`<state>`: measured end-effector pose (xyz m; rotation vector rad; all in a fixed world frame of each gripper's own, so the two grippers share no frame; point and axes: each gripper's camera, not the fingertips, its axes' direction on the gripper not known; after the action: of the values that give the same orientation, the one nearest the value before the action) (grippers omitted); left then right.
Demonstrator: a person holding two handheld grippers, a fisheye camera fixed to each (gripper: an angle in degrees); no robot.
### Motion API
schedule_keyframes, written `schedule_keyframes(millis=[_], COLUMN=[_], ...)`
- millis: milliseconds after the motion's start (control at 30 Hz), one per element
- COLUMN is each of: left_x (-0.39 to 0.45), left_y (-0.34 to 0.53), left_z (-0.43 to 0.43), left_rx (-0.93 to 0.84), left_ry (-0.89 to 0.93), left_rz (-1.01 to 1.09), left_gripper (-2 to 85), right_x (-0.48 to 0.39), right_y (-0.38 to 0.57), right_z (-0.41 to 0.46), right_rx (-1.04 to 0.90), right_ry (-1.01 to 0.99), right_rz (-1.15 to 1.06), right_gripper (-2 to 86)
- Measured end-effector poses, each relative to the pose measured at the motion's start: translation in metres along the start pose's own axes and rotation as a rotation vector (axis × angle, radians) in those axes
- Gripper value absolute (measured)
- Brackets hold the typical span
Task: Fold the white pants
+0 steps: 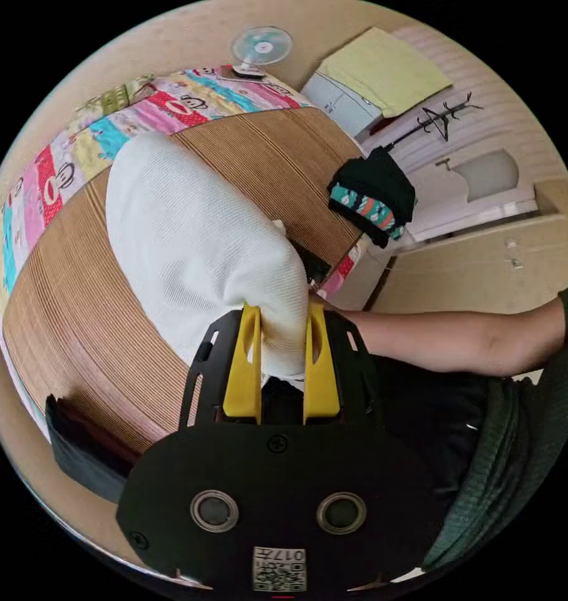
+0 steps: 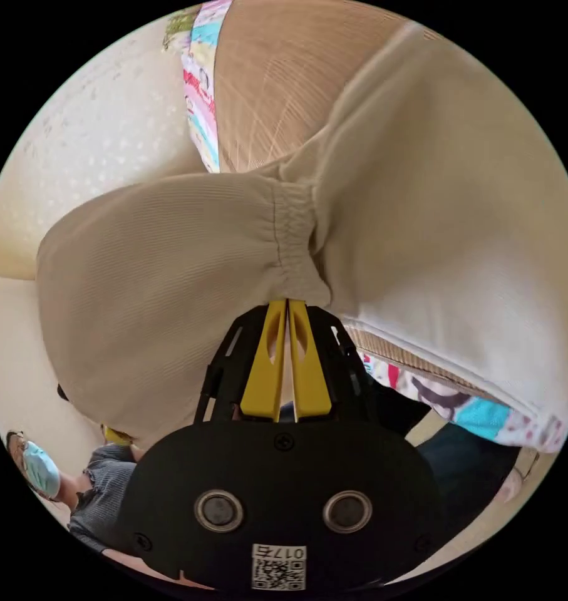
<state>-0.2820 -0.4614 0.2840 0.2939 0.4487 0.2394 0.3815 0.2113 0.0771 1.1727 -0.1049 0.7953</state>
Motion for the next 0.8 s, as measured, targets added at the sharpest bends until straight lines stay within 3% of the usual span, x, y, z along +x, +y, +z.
schedule_keyframes(millis=[100,167,233,300,433,600,700,767,800], left_x=[0.026,0.034,0.027,0.005,-0.083,-0.155,-0.170,-0.183,-0.186], left_y=[-0.029,-0.040,-0.043,-0.037,-0.002,0.056,0.071,0.077,0.075], left_z=[0.060,0.083,0.093,0.098,0.113,0.167,0.189,0.183,0.181], left_rx=[-0.040,-0.061,-0.117,-0.141,-0.217,-0.295,-0.220,-0.011,0.008], left_ry=[0.100,0.334,0.446,0.474,0.495,0.833,0.955,1.010,1.015], left_rz=[0.067,0.184,0.205,0.104,-0.331,-0.832,-1.033,-1.179,-1.203], left_gripper=[10.9,5.8,4.2,5.9,10.0,19.1,15.5,9.6,8.7], right_x=[0.046,0.077,0.102,0.115,0.095,0.005,-0.040,-0.045,-0.041], right_y=[0.029,0.055,0.084,0.110,0.103,0.001,-0.060,-0.093,-0.108], right_z=[-0.071,-0.115,-0.156,-0.197,-0.230,-0.224,-0.202,-0.189,-0.182], right_rx=[0.106,0.178,0.247,0.341,0.452,0.364,0.260,0.161,0.106], right_ry=[0.124,0.216,0.319,0.325,0.279,0.398,0.582,0.679,0.753], right_rz=[0.113,0.238,0.372,0.384,0.244,-0.097,-0.194,-0.143,-0.082], right_gripper=[0.5,0.6,0.7,1.1,3.1,14.3,15.3,13.8,12.7])
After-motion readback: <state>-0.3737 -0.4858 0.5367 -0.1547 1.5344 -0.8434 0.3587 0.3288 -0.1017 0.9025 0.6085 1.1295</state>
